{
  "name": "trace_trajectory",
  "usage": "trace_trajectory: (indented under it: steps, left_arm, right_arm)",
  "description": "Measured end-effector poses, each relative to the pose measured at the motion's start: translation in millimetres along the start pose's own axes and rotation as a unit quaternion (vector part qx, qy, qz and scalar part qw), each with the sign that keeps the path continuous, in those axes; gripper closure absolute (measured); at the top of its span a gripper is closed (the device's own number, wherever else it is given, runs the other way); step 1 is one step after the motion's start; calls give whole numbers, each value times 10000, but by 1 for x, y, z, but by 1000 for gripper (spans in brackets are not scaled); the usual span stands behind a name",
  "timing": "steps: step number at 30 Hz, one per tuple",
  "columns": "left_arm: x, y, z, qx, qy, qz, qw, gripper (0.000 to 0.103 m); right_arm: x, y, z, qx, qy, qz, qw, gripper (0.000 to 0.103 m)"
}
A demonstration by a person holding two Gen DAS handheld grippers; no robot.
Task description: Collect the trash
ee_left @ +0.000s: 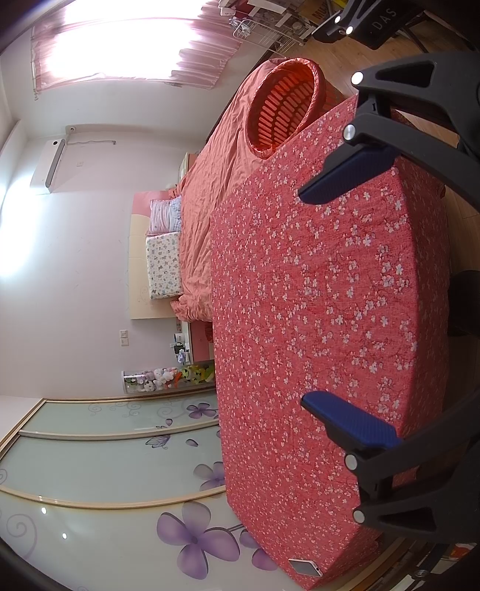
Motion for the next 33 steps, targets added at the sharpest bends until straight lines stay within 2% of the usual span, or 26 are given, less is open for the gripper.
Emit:
trace_trajectory:
  steps: [33]
  left_arm:
    - [-4, 0, -1, -31, -64, -88, 9999, 4]
  right_arm:
    - [0, 1, -1, -6, -6, -19, 10000, 2]
Point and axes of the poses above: each gripper's, at about its wrist camera, not at the fingertips, and x roughly against the way its jaws point, z to its right, y to its underside, the point moved 10 cm from there along -x, roughly the way its jaws point, and after that the axes turned 13 degrees about -y, right-handed, at the moved point
